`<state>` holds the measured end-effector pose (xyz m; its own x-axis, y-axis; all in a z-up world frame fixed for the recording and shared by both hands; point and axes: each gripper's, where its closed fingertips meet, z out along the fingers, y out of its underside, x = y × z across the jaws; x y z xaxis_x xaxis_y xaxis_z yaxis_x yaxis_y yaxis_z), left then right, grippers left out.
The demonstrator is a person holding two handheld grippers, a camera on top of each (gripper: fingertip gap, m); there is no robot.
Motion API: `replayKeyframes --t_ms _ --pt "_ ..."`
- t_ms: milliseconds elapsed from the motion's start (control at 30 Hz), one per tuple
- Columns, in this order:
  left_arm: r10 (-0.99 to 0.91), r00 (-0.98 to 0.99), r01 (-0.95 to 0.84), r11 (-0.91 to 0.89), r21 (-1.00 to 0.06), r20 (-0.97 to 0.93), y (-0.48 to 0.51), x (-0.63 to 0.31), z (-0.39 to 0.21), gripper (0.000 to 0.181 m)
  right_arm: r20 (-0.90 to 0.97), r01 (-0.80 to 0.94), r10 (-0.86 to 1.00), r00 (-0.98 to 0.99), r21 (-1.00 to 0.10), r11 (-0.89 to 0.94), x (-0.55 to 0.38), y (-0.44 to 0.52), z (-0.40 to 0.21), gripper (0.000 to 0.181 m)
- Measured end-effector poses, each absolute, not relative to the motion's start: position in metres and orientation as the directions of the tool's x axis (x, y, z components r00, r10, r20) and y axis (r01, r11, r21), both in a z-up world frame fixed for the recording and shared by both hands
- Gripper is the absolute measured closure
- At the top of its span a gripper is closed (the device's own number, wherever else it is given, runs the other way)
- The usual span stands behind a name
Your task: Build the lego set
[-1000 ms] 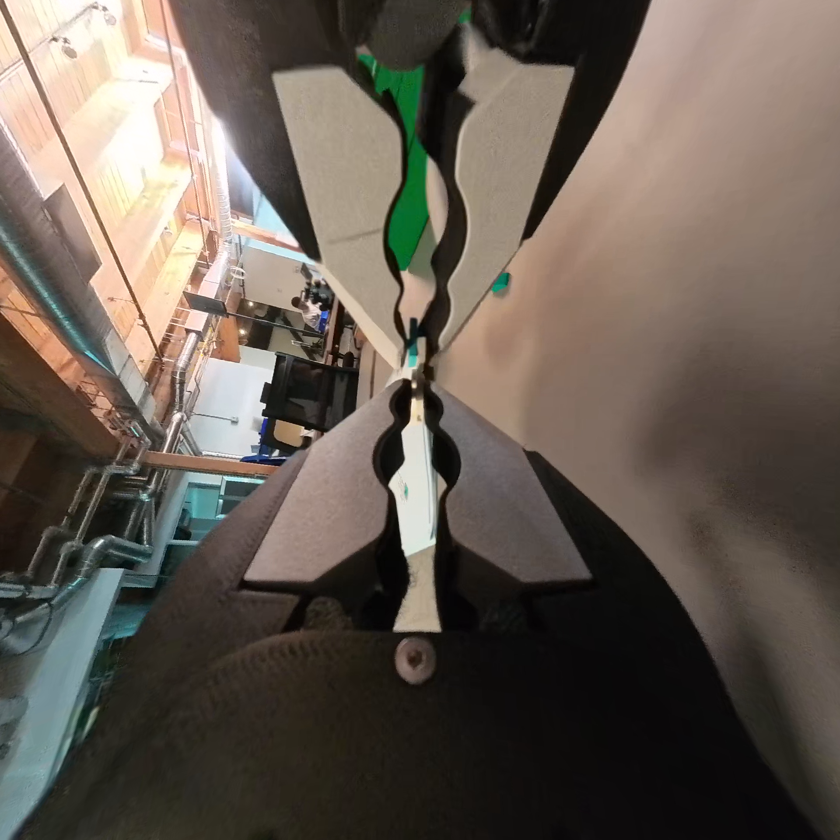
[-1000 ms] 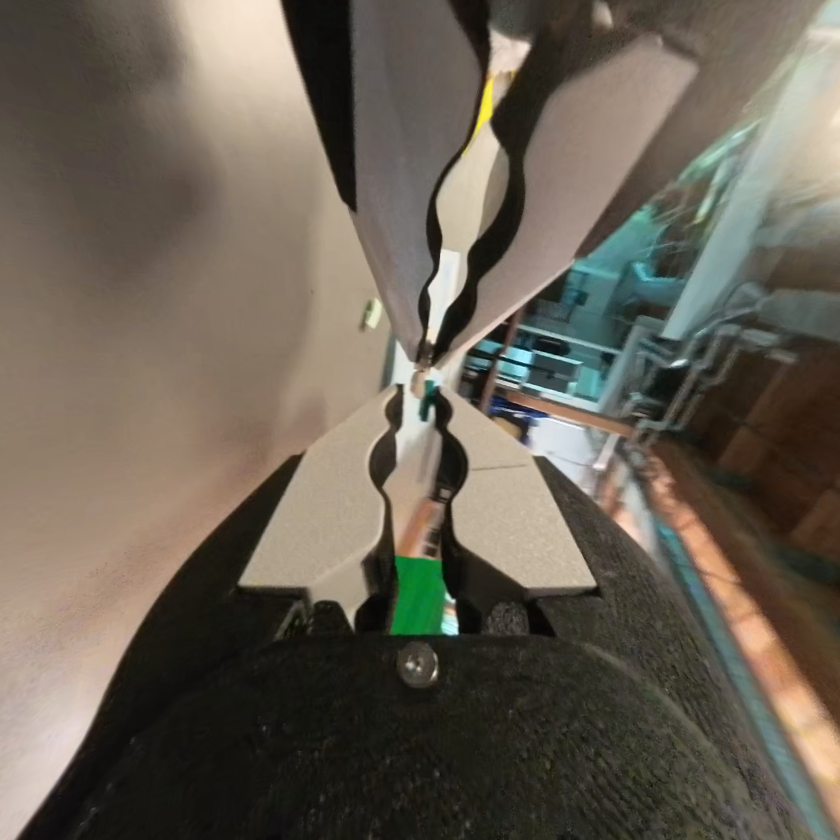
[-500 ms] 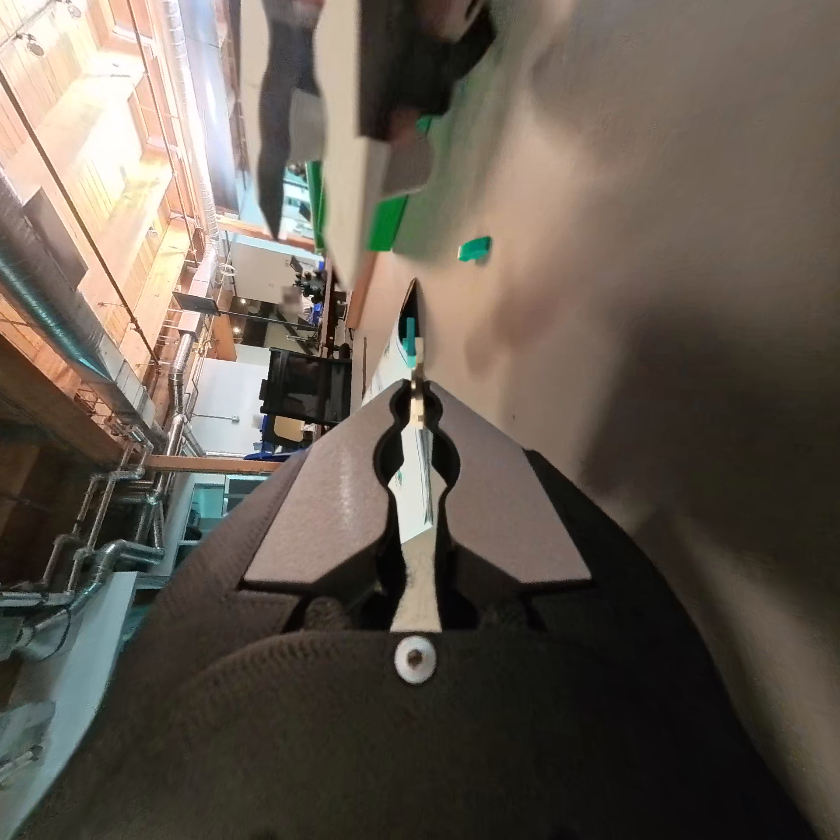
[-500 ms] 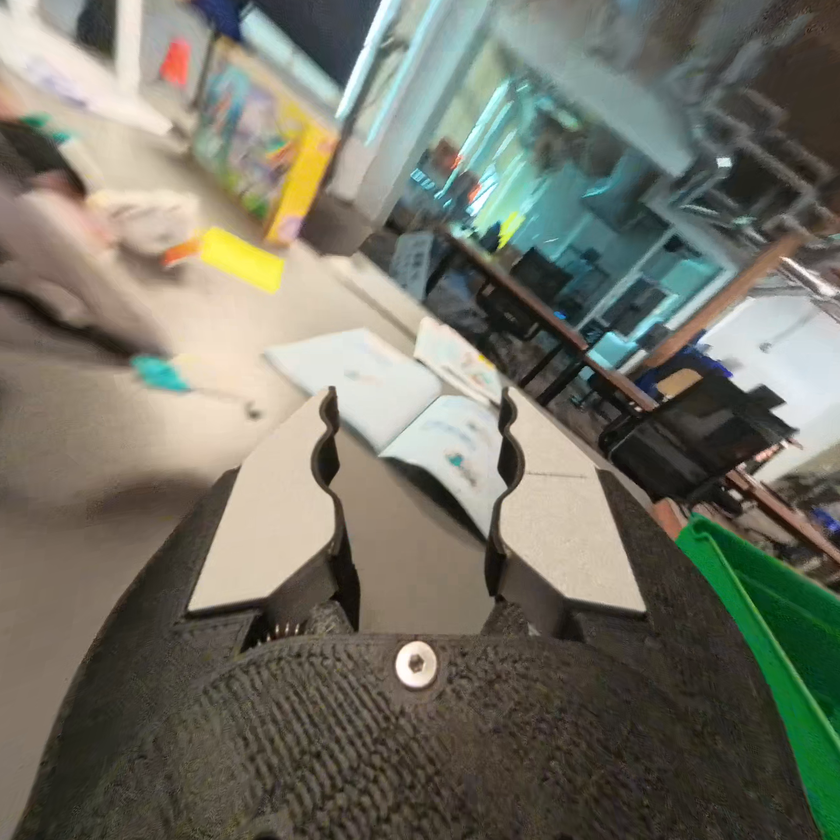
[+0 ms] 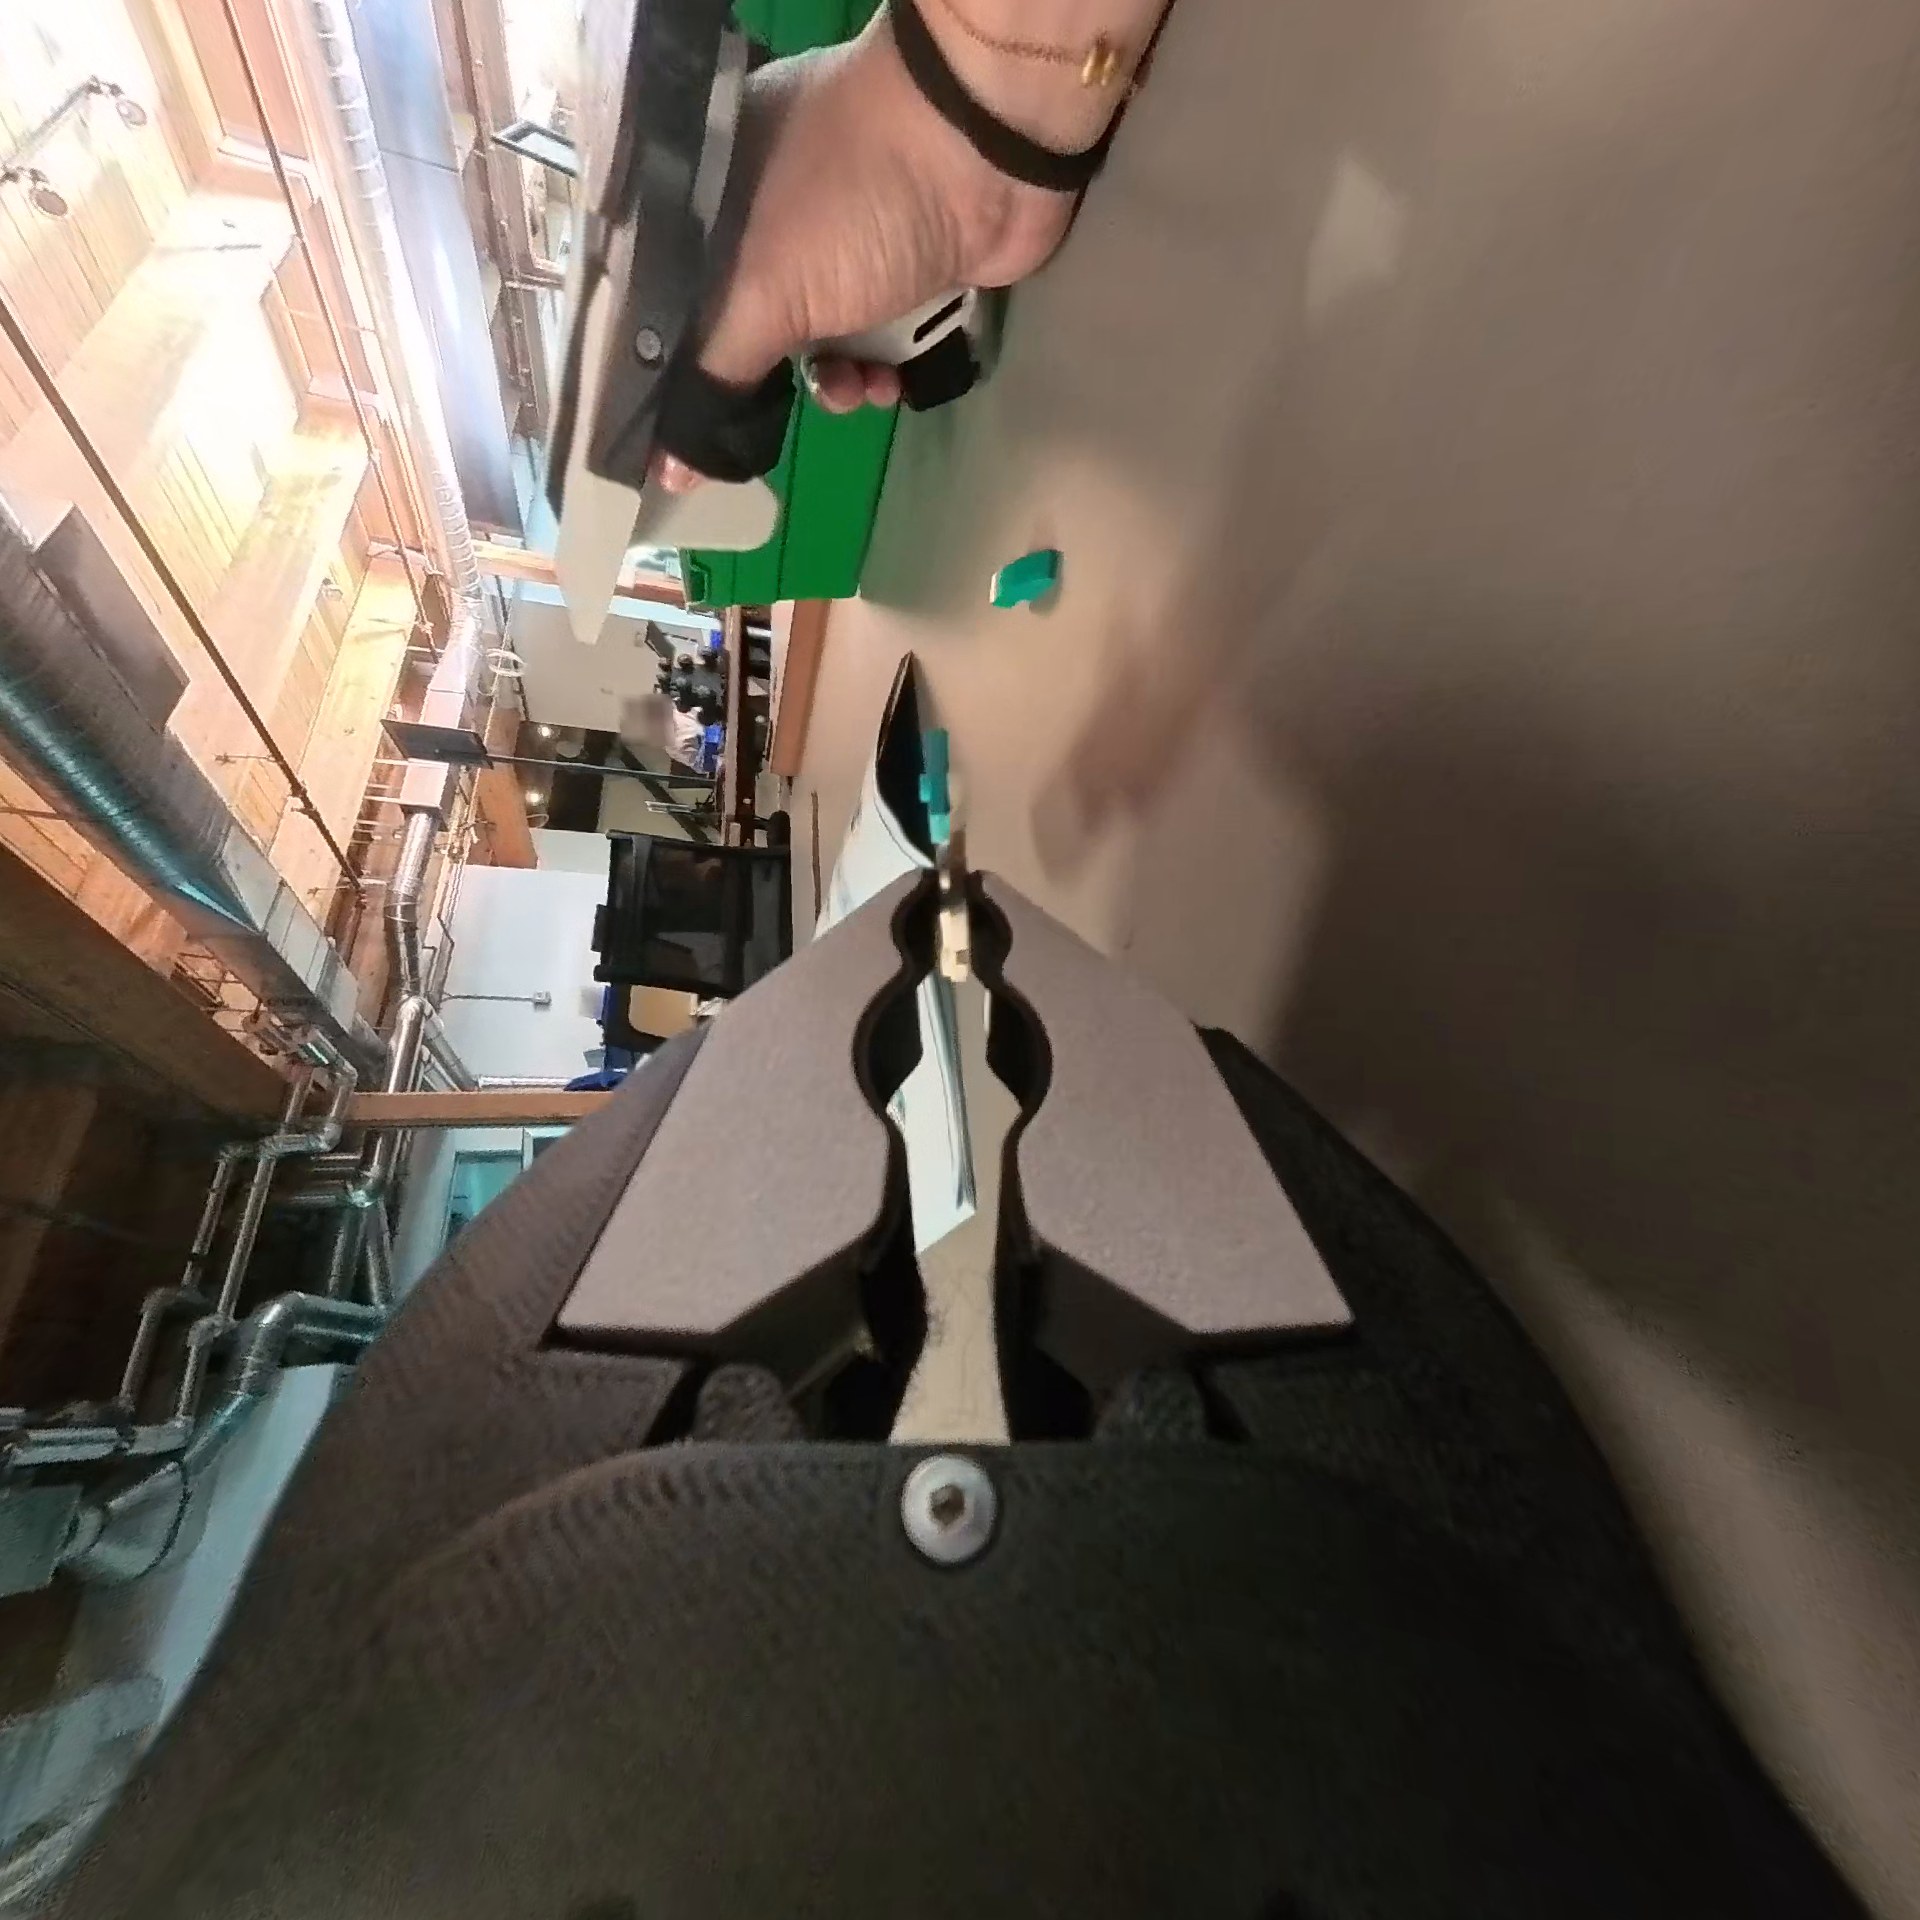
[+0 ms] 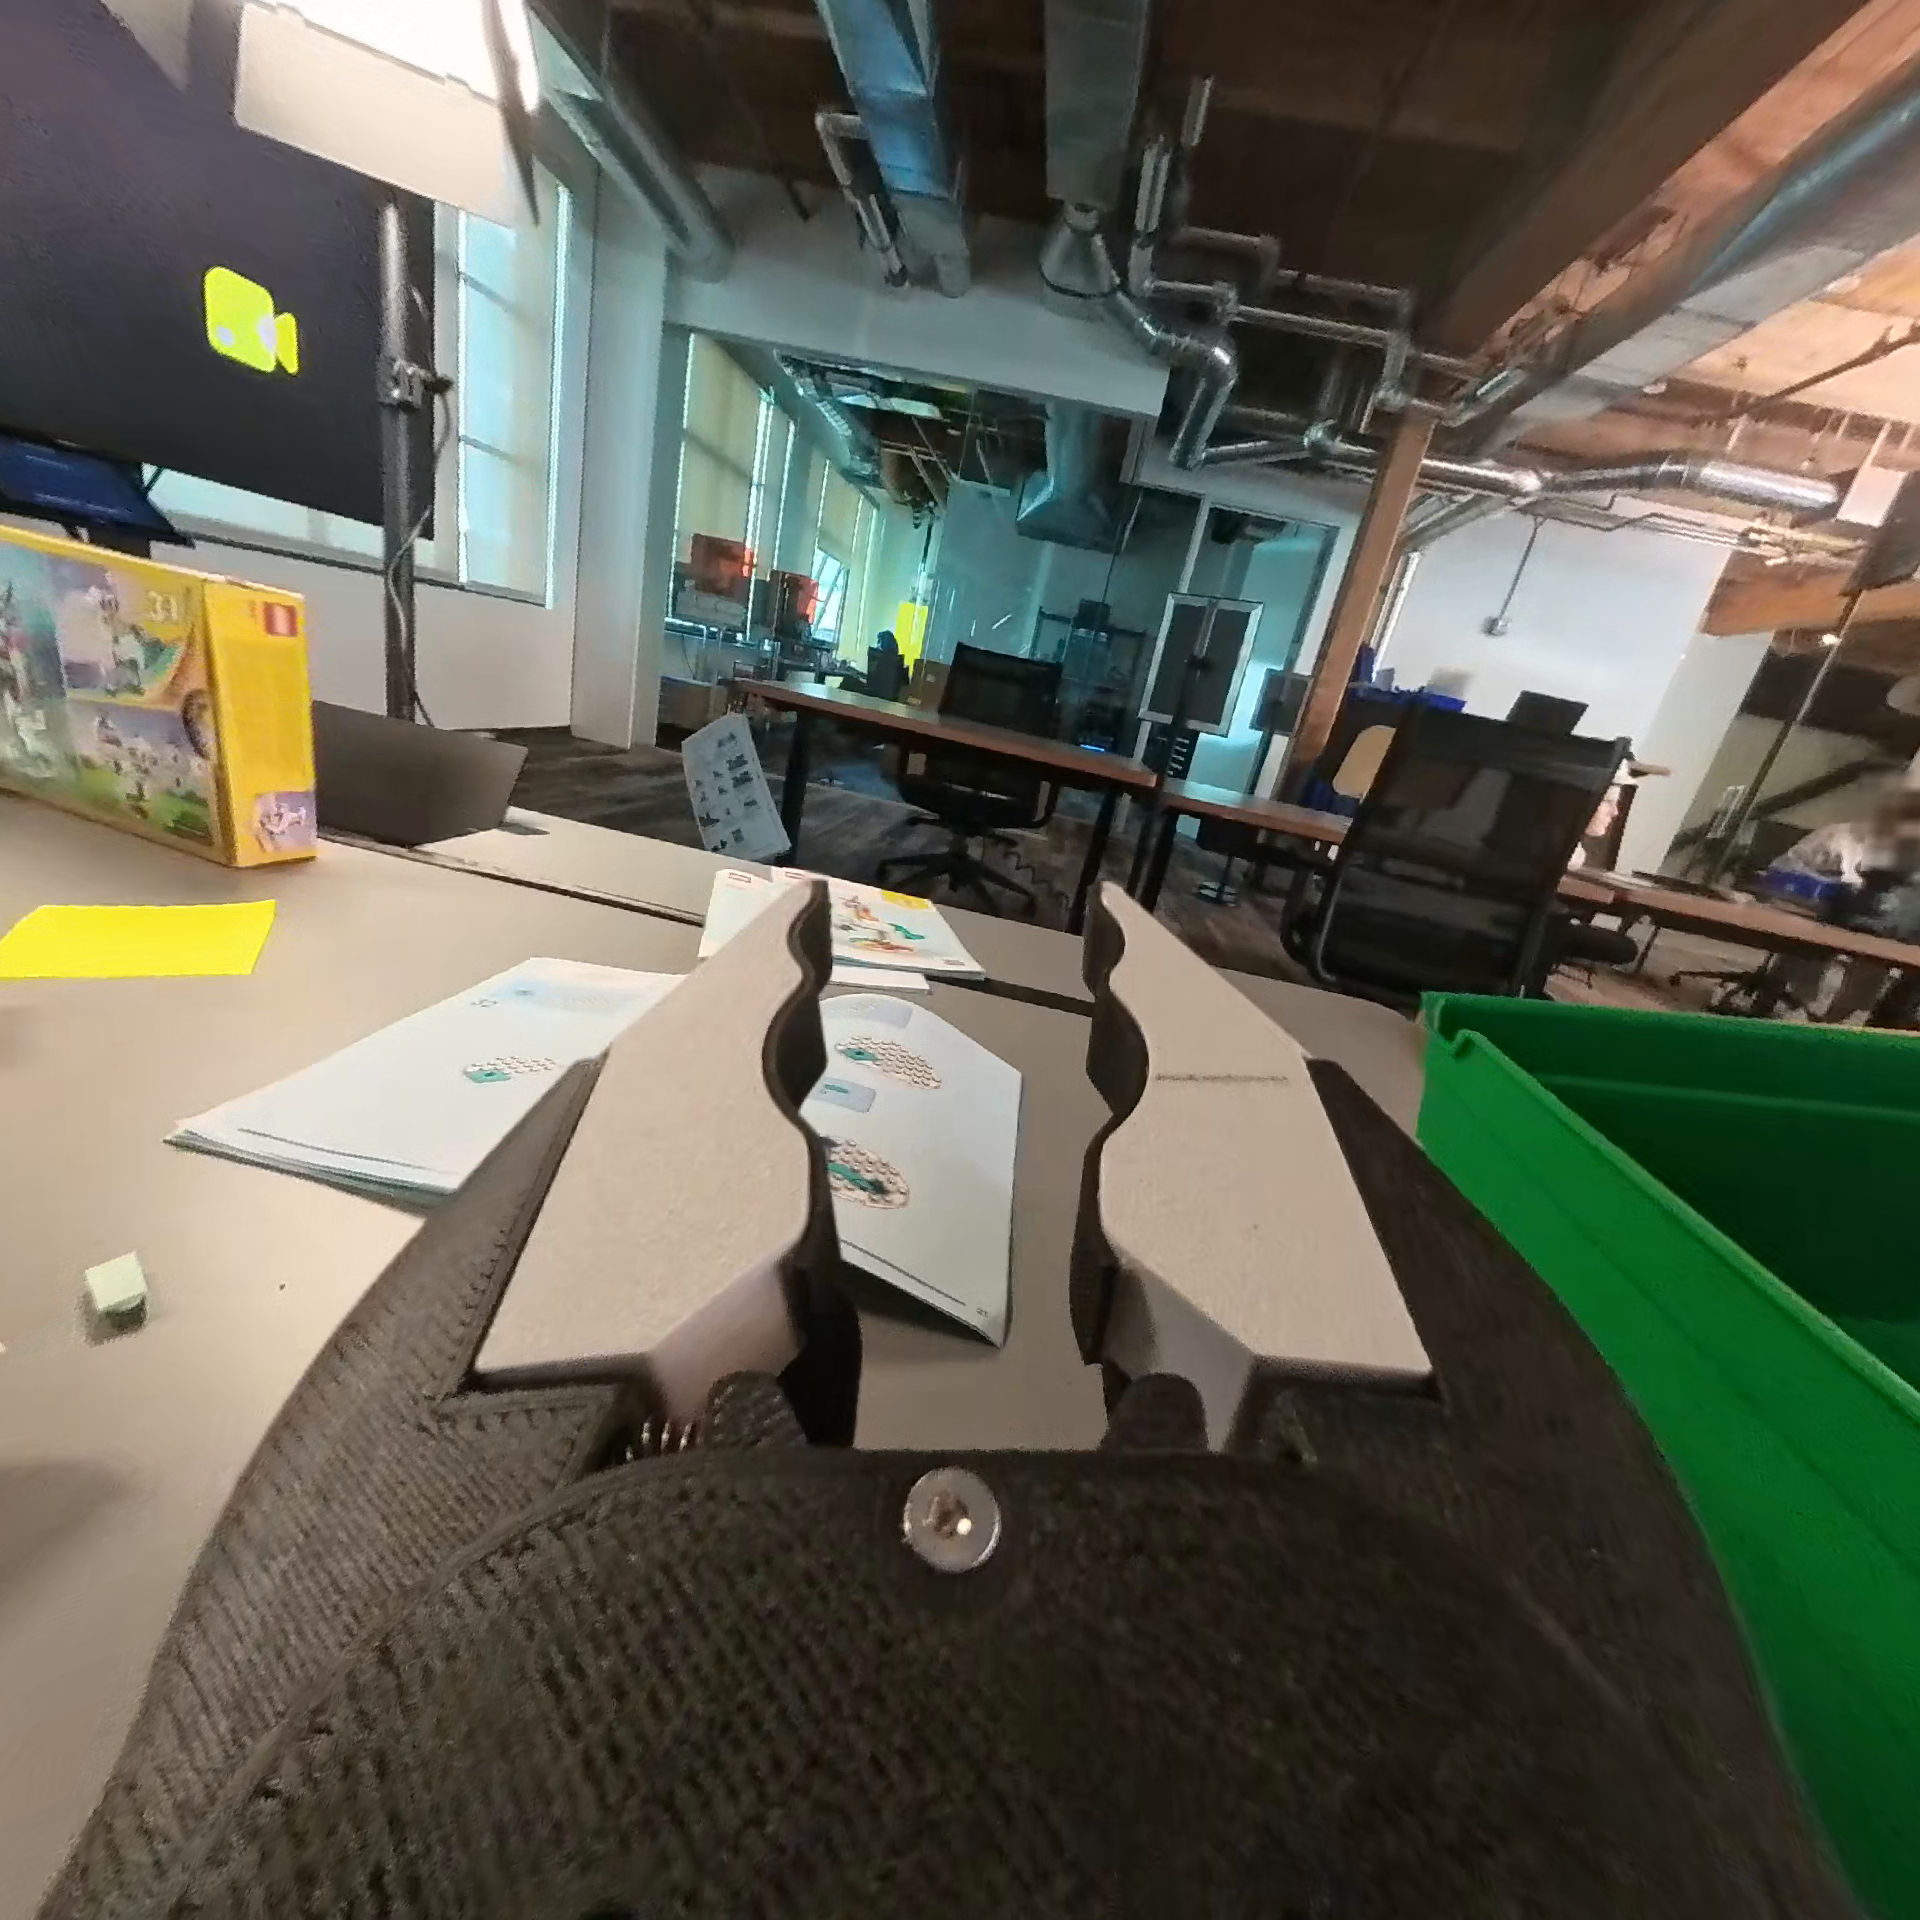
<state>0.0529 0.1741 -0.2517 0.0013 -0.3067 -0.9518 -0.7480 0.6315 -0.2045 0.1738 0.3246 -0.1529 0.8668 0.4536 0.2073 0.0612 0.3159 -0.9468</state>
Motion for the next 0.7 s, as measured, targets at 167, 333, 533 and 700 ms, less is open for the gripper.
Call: replayKeyframes --t_ms 167,333,533,700 --pt "-0.297 0.01 -0.772 0.605 -0.196 -0.955 0.181 0.046 -0.252 0.177 0.31 0.152 0.485 0.817 -0.929 0.337 0.154 0.322 -0.16 0.134" --pt "-0.273 -0.022 -0.818 0.558 -0.14 -0.962 0.183 0.034 -0.257 0.177 0.385 0.203 0.519 0.763 -0.905 0.373 0.138 0.313 -0.163 0.135" --pt "-0.236 -0.039 -0.879 0.471 -0.079 -0.971 0.165 0.011 -0.261 0.177 0.431 0.227 0.55 0.715 -0.888 0.4 0.125 0.304 -0.167 0.136" --pt "-0.242 -0.066 -0.917 0.398 -0.037 -0.968 0.143 -0.012 -0.269 0.177 0.427 0.216 0.566 0.705 -0.89 0.402 0.122 0.301 -0.167 0.137"
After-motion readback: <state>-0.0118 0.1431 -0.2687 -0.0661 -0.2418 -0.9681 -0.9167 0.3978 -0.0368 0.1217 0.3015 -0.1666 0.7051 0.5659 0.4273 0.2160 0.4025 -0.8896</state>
